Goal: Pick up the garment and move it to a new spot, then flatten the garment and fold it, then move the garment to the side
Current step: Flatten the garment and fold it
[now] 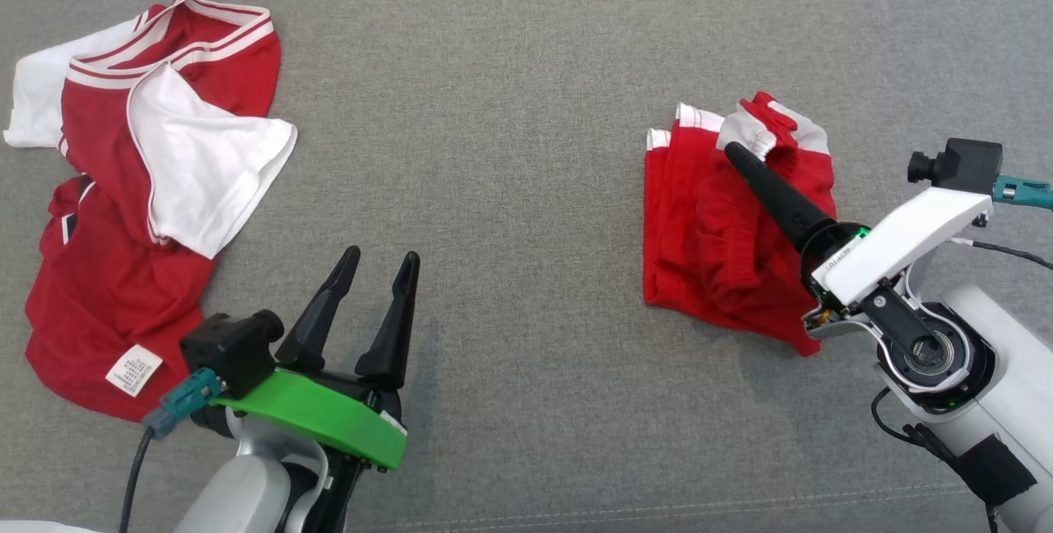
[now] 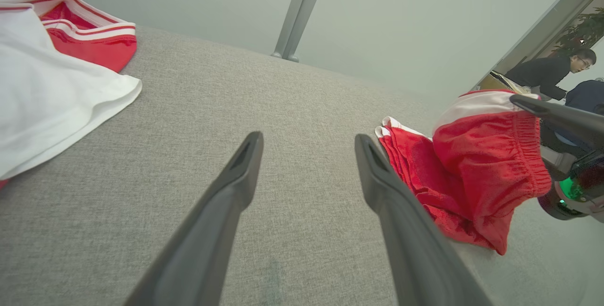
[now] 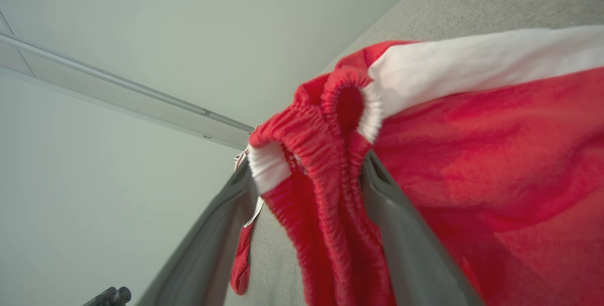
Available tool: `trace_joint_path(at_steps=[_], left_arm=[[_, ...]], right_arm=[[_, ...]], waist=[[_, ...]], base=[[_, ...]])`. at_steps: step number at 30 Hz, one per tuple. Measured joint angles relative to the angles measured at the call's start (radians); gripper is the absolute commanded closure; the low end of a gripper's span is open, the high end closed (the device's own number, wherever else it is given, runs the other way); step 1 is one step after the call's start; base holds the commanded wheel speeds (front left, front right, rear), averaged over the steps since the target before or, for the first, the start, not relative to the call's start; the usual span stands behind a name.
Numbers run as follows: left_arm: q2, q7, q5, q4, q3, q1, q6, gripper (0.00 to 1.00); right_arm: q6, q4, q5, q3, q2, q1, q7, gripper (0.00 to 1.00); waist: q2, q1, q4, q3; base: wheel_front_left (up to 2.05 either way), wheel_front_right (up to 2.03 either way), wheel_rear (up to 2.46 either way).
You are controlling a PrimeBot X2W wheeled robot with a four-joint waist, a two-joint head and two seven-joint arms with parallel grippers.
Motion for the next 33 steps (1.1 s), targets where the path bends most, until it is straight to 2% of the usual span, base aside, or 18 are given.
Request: trace_joint_path(at_steps=[6,8,19,28,30,33], left_arm=[[-0.016,0.001,0.000,0.010,-0.027,-0.001,-0.012,0.00],[-0.016,0.001,0.000,0.014,-0.030,-0.001,-0.017,0.00],[-0.052,0.001,-0.006,0.049,-0.063,-0.002,-0.036,0.00],[-0.074,-0.009,-0.030,0.083,-0.062,-0.001,-0.045,0.00],[-0.076,-0.018,-0.030,0.084,-0.059,-0.001,-0.045,0.00],[-0.076,-0.023,-0.030,0.082,-0.048,-0.001,-0.045,0.00]], right_arm=[[-0.037,0.036,-0.007,0.017,0.030,-0.014,0.009,0.00],[-0.039,0.045,-0.015,0.028,0.031,-0.024,0.015,0.00],[-0.088,0.152,-0.170,0.155,0.009,-0.151,0.118,0.00],[-0.090,0.220,-0.346,0.334,-0.045,-0.308,0.349,0.00],[-0.090,0.220,-0.355,0.328,-0.037,-0.333,0.362,0.00],[-0.090,0.207,-0.336,0.265,-0.019,-0.365,0.351,0.00]], waist=[[0.0000,0.0000,0.021,-0.009],[0.0000,0.0000,0.027,-0.010],[0.0000,0.0000,0.111,-0.018],[0.0000,0.0000,0.164,-0.045],[0.0000,0.0000,0.166,-0.053],[0.0000,0.0000,0.166,-0.062]], base=[[0.00,0.00,0.00],[0.00,0.00,0.00],[0.00,0.00,0.00],[0.00,0.00,0.00],[0.00,0.00,0.00],[0.00,0.00,0.00]])
